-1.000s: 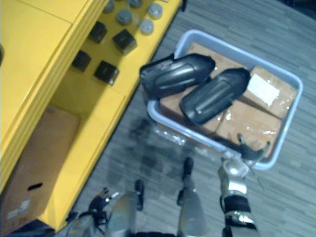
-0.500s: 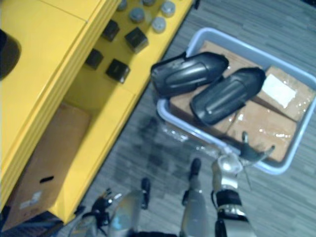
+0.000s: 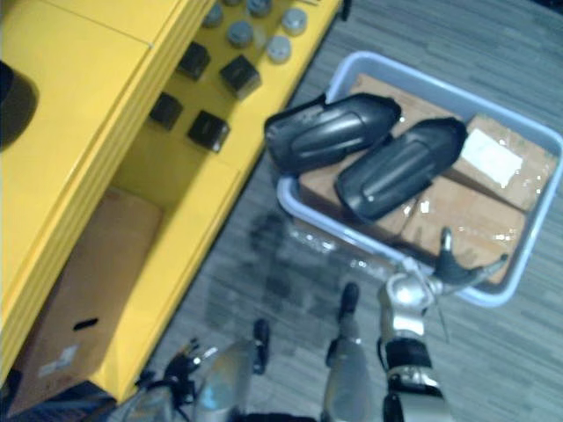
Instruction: Walk over and take plastic housings, then place them on the shelf
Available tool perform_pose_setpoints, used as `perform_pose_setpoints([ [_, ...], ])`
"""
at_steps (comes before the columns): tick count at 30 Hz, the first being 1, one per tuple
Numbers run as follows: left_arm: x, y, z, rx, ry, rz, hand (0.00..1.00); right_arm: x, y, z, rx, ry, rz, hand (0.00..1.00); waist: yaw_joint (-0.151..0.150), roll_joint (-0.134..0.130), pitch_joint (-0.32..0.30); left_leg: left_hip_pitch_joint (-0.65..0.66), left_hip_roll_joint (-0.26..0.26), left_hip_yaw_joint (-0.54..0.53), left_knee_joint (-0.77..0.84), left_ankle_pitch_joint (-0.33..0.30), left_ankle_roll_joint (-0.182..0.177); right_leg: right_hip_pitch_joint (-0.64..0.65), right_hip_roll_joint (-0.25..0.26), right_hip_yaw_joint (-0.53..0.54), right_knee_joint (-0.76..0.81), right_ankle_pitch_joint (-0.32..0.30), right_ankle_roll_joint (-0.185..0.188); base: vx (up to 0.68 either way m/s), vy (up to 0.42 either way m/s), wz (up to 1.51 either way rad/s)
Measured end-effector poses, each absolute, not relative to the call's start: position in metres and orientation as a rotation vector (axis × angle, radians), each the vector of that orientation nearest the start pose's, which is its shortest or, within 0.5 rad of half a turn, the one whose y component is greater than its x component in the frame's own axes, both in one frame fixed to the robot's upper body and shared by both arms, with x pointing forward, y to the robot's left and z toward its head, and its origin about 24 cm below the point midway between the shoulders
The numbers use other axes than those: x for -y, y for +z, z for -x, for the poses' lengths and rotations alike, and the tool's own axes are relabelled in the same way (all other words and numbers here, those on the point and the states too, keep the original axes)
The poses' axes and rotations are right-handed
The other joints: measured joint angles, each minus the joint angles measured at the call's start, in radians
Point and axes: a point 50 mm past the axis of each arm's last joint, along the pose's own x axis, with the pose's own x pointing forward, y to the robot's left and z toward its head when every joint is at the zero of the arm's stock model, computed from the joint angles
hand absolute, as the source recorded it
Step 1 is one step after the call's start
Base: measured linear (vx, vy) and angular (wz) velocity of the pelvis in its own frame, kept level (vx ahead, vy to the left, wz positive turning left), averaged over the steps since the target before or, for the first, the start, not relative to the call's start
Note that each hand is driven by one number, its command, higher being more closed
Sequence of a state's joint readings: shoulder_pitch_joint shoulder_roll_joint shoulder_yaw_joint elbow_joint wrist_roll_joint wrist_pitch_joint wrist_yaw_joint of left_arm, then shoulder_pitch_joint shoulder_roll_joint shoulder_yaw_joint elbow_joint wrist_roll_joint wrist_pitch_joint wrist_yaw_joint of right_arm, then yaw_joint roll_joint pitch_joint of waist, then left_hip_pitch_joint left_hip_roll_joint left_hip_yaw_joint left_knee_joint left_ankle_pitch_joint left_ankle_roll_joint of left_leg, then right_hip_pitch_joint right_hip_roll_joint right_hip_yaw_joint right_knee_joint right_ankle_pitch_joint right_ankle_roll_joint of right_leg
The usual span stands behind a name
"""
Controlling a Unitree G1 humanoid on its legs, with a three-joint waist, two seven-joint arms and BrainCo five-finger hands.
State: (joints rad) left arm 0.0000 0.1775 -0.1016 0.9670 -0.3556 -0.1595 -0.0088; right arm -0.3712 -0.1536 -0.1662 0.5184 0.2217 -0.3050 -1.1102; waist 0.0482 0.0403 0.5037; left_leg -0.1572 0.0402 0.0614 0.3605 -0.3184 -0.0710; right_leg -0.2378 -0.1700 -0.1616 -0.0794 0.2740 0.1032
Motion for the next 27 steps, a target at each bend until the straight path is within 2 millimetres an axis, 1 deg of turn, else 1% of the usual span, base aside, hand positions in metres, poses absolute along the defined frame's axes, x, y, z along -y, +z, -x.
perform_pose_setpoints([
  [5, -0.204, -0.133, -0.155, -0.798, 0.162, 0.105, 0.00, 0.239, 0.056, -0.291, 0.112, -1.200, -0.192, 0.00, 0.002, 0.000, 0.000, -0.001, 0.000, 0.000, 0.001, 0.000, 0.000, -0.002, 0.000, 0.000, 0.000, 0.000, 0.000, 0.00, 0.000, 0.00],
  [8, -0.203, -0.133, -0.155, -0.802, 0.160, 0.105, 0.00, 0.233, 0.064, -0.299, 0.134, -1.166, -0.198, 0.00, 0.005, 0.005, -0.003, -0.002, -0.001, -0.001, 0.000, 0.000, 0.000, -0.002, 0.000, -0.002, 0.000, 0.000, 0.000, 0.00, 0.000, 0.00],
  [10, -0.200, -0.136, -0.152, -0.815, 0.158, 0.113, 0.00, 0.230, 0.069, -0.306, 0.143, -1.148, -0.195, 0.00, 0.012, 0.020, -0.011, -0.002, -0.004, -0.003, -0.002, 0.000, 0.000, -0.003, -0.003, -0.004, 0.000, 0.000, 0.000, 0.01, 0.009, 0.02],
  [15, -0.195, -0.138, -0.150, -0.830, 0.142, 0.112, 0.00, 0.224, 0.074, -0.318, 0.133, -1.097, -0.193, 0.00, 0.022, 0.038, -0.016, -0.009, -0.011, -0.016, -0.002, 0.003, 0.005, -0.003, -0.010, -0.018, 0.000, 0.001, 0.001, 0.00, 0.004, 0.06],
  [17, -0.193, -0.138, -0.150, -0.831, 0.134, 0.113, 0.00, 0.226, 0.076, -0.321, 0.129, -1.094, -0.200, 0.00, 0.023, 0.047, -0.015, -0.018, -0.018, -0.027, -0.003, 0.007, 0.011, -0.004, -0.018, -0.029, 0.000, 0.002, 0.002, -0.01, 0.013, 0.18],
  [18, -0.192, -0.139, -0.149, -0.835, 0.140, 0.133, 0.00, 0.228, 0.076, -0.323, 0.114, -1.097, -0.185, 0.00, 0.028, 0.053, -0.015, -0.019, -0.023, -0.027, -0.003, 0.008, 0.013, -0.004, -0.023, -0.029, 0.000, 0.002, 0.003, -0.01, 0.022, 0.06],
  [23, -0.190, -0.140, -0.147, -0.843, 0.141, 0.149, 0.00, 0.228, 0.072, -0.327, 0.066, -1.104, -0.178, 0.00, 0.038, 0.058, -0.014, -0.022, -0.036, -0.030, -0.004, 0.012, 0.019, -0.004, -0.036, -0.031, 0.000, 0.005, 0.007, -0.01, 0.024, 0.04],
  [27, -0.190, -0.140, -0.147, -0.840, 0.141, 0.153, 0.00, 0.233, 0.074, -0.329, 0.063, -1.140, -0.161, 0.00, 0.041, 0.064, -0.012, -0.038, -0.042, -0.043, -0.002, 0.013, 0.021, -0.010, -0.042, -0.039, 0.000, 0.005, 0.008, -0.01, 0.009, 0.09],
])
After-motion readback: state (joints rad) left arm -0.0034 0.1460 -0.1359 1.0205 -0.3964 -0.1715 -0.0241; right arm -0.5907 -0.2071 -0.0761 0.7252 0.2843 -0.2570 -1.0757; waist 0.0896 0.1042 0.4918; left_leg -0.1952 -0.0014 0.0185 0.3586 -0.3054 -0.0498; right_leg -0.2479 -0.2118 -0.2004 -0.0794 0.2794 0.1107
